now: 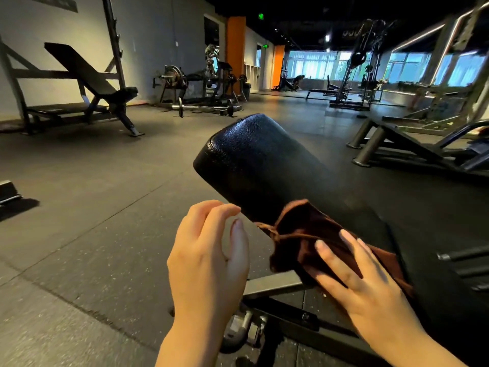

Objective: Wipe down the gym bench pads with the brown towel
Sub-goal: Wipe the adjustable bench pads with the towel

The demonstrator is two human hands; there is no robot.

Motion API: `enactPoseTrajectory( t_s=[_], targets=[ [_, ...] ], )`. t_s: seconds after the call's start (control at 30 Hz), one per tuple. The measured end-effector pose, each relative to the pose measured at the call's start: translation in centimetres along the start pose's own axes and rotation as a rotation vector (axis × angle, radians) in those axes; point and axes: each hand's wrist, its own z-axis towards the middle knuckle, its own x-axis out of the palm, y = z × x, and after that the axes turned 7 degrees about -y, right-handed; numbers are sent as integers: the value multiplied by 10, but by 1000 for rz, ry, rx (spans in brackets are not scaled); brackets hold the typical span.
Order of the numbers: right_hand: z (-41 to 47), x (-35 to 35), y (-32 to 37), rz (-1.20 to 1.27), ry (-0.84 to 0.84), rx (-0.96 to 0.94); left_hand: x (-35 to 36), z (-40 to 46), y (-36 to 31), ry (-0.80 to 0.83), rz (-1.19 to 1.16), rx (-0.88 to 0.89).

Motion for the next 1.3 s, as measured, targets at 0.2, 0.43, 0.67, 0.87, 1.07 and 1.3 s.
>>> enactPoseTrajectory(
  t_s=[0.2, 0.43, 0.67, 0.87, 1.07, 1.3],
  targets=[
    [33, -16, 9, 81, 14, 142, 6, -2, -9, 76, 13, 65],
    [83, -6, 3, 343, 19, 228, 24, -6, -33, 50, -38, 94],
    [17, -9, -18, 599, 172, 459, 45, -22, -62, 246, 8, 181],
    [-50, -14, -27, 589, 288, 699, 69, -44, -91, 500, 158, 298],
    [-85, -50, -34, 456, 612, 744, 90, -71, -110, 697, 128, 436],
    [-125, -93, -31, 457, 870, 870, 96, -72, -112, 684, 131, 463]
  ],
)
